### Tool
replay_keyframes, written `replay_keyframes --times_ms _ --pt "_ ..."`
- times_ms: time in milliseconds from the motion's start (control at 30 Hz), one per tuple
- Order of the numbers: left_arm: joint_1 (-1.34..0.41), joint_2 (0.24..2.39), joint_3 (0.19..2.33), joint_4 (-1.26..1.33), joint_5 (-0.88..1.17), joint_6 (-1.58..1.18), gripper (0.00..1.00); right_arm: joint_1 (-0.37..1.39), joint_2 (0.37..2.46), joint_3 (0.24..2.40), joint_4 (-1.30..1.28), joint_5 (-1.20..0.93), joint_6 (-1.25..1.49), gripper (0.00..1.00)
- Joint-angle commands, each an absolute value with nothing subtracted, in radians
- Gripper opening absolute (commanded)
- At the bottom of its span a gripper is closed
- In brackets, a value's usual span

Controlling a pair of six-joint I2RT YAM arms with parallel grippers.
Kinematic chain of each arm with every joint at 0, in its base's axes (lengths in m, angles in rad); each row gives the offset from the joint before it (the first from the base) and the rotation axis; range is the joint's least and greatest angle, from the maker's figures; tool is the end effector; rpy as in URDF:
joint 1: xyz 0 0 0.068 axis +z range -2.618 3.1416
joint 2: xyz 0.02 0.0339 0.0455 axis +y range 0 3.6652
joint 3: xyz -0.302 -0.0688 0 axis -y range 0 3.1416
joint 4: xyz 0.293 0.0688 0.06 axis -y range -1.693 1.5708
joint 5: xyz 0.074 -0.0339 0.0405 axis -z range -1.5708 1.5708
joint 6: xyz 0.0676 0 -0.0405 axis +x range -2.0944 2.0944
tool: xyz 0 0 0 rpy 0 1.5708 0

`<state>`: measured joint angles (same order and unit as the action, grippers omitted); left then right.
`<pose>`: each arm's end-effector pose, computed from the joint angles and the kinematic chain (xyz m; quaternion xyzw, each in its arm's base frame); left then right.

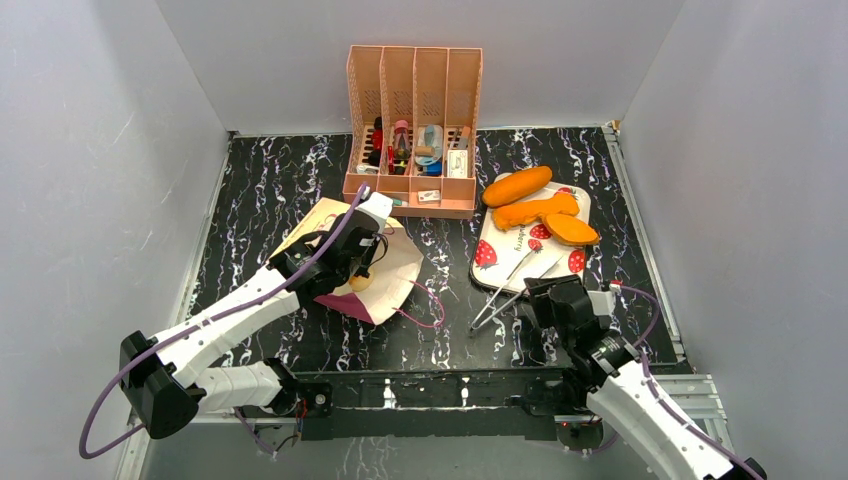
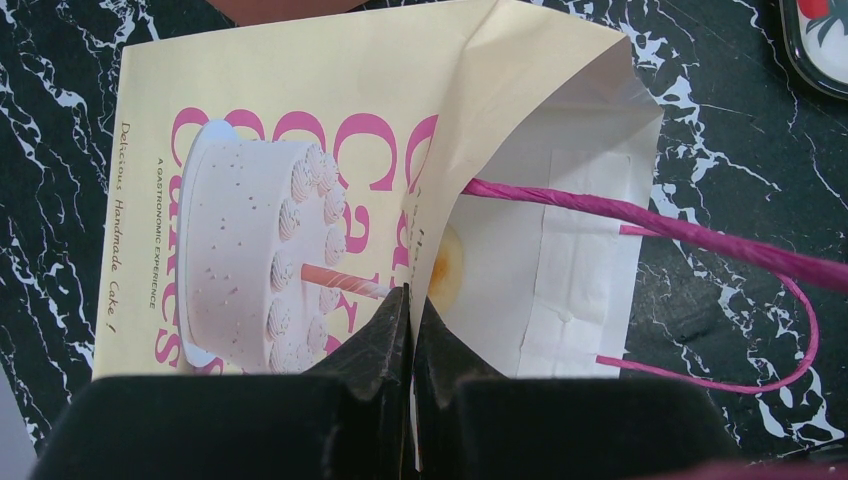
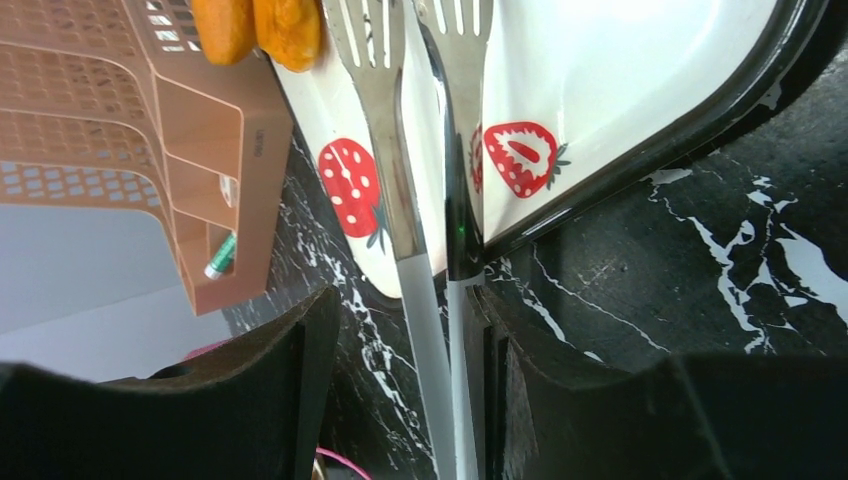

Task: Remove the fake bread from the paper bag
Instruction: Place the fake bread in the container, then pick up the clamp from the container.

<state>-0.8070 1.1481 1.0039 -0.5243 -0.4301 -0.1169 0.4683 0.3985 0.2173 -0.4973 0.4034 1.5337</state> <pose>0.2285 -0.1979 0.3222 0.2098 0.8589 -0.0179 0.4669 0.1429 0.0425 0.1514 0.5233 0.7175 0.2585 0.3802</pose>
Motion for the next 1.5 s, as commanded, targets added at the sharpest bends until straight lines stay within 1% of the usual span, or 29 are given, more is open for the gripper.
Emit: replay_keyframes --times_ms 0,167,433,567,767,833,900,933,967,1000,1100,1133,1267,1467 --pt "-0.805 1.119 1.012 -0.545 -0.451 -0.124 0.00 0.463 0.429 0.229 -0.472 0.371 1.509 0.47" --pt "-0.805 1.118 1.000 -0.539 -0.446 -0.126 0.00 0.463 0.449 0.162 -0.368 0.315 1.489 0.50" --pt "-0.805 1.136 1.014 -0.539 -0.442 -0.121 0.00 0.465 0.601 0.134 -0.167 0.276 1.428 0.56" --pt "-0.805 1.143 1.020 -0.540 -0.442 -0.123 0.00 0.465 0.661 0.147 -0.127 0.278 1.403 0.57" --pt "-0.805 1.157 1.020 -0.540 -0.443 -0.120 0.00 0.465 0.701 0.098 -0.012 0.276 1.403 0.57" --pt "-0.805 1.160 1.023 -0.541 -0.444 -0.120 0.00 0.465 0.733 0.095 0.034 0.274 1.395 0.57" --pt "-0.805 1.166 1.026 -0.541 -0.446 -0.120 0.00 0.464 0.808 0.094 0.105 0.260 1.388 0.57" --pt "-0.805 1.170 1.028 -0.541 -0.447 -0.122 0.00 0.465 0.851 0.090 0.151 0.249 1.387 0.54" --pt "-0.805 1.170 1.028 -0.541 -0.447 -0.123 0.00 0.464 0.875 0.072 0.201 0.233 1.390 0.38" --pt "-0.805 1.166 1.027 -0.544 -0.445 -0.126 0.00 0.465 0.847 0.063 0.190 0.230 1.394 0.29" --pt "-0.805 1.159 1.025 -0.551 -0.448 -0.127 0.00 0.465 0.759 0.049 0.130 0.226 1.397 0.18" --pt "-0.805 1.155 1.024 -0.553 -0.448 -0.127 0.00 0.465 0.696 0.043 0.072 0.227 1.401 0.14" --pt "-0.806 1.128 1.026 -0.561 -0.458 -0.129 0.00 0.467 0.486 0.057 -0.106 0.233 1.407 0.13" --pt "-0.807 1.102 1.014 -0.565 -0.462 -0.147 0.00 0.468 0.395 0.093 -0.165 0.200 1.367 0.12"
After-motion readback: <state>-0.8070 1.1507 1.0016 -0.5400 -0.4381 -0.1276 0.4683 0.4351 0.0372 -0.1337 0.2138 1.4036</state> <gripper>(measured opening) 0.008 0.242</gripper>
